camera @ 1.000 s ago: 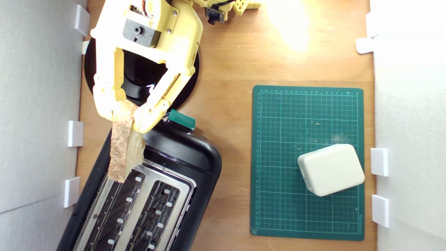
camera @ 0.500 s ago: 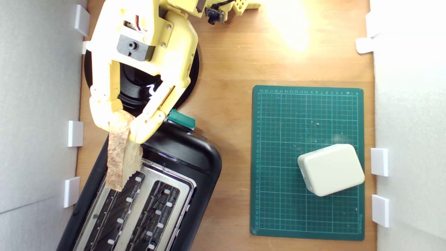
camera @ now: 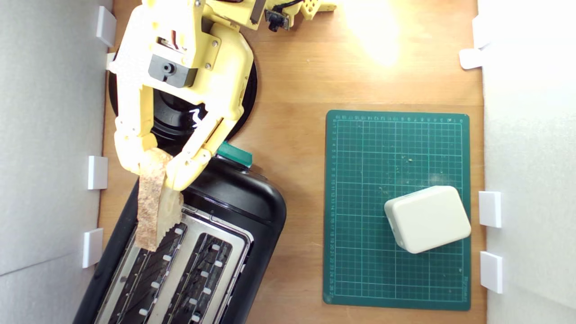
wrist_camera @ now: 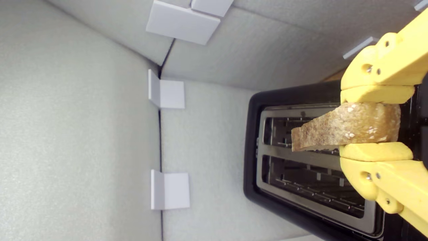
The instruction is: Pick bread and place in toaster
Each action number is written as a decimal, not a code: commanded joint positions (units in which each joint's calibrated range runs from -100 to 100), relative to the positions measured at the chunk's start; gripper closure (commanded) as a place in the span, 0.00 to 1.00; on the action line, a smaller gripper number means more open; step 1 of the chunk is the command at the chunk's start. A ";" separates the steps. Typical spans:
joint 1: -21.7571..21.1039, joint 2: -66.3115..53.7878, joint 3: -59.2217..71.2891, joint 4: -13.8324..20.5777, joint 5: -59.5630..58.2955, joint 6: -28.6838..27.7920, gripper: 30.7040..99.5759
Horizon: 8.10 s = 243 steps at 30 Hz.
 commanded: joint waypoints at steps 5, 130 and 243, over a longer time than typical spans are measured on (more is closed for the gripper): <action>0.81 1.15 -3.91 0.51 -0.24 0.29 0.59; 0.89 29.10 -15.89 1.60 -0.32 1.12 0.38; -33.36 -66.49 77.53 -10.00 -0.32 -40.15 0.93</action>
